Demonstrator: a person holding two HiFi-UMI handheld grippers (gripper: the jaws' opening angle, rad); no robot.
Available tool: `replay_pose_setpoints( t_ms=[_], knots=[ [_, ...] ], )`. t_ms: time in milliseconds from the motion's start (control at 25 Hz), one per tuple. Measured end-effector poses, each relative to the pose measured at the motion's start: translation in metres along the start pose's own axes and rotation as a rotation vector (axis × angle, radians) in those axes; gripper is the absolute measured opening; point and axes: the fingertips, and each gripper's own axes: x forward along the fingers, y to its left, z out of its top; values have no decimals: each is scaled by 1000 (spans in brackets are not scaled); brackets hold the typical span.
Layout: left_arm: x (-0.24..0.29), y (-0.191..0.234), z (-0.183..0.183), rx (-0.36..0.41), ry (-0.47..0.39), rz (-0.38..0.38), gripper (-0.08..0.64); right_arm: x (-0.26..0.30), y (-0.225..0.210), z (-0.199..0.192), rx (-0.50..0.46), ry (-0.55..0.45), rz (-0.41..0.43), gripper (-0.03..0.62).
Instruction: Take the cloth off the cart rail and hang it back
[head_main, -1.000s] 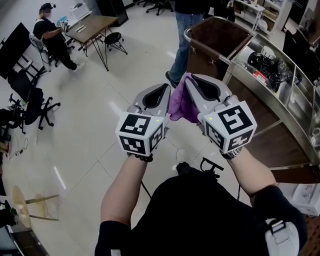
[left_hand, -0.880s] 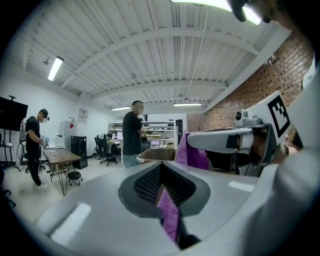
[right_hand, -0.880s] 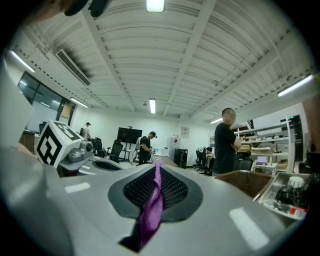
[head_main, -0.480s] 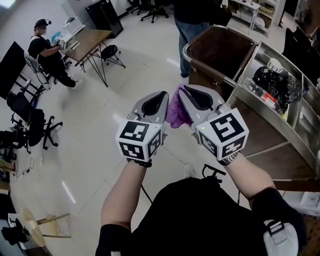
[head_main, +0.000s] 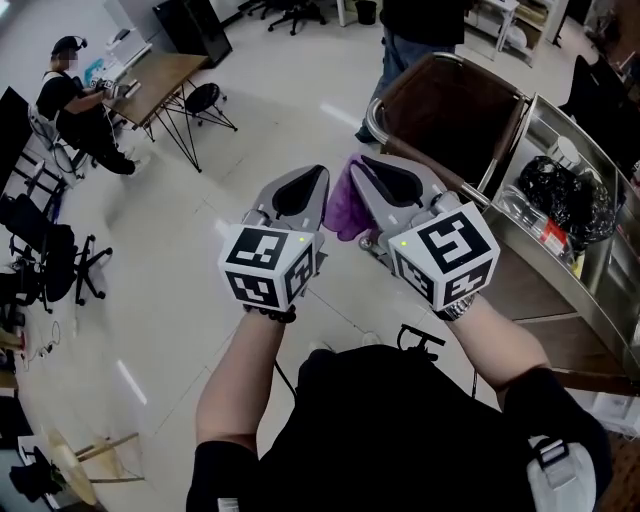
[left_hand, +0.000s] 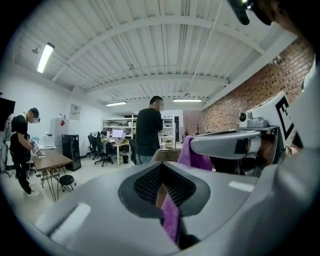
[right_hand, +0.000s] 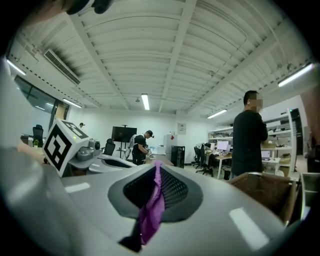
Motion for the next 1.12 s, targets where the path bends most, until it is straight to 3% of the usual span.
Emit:
replay_pose_setpoints(
  t_ms=[320,720,1120],
  knots=[
    [29,61,0,-6,7,-84,2,66,-20,-1,17,13,-81,23],
    [36,141,34,6,-4,-262,2,147,-22,22,29,42,-261,23],
    [67,179,48,5,5,-368,2,195,-46,39,40,56,-345,23]
  ],
)
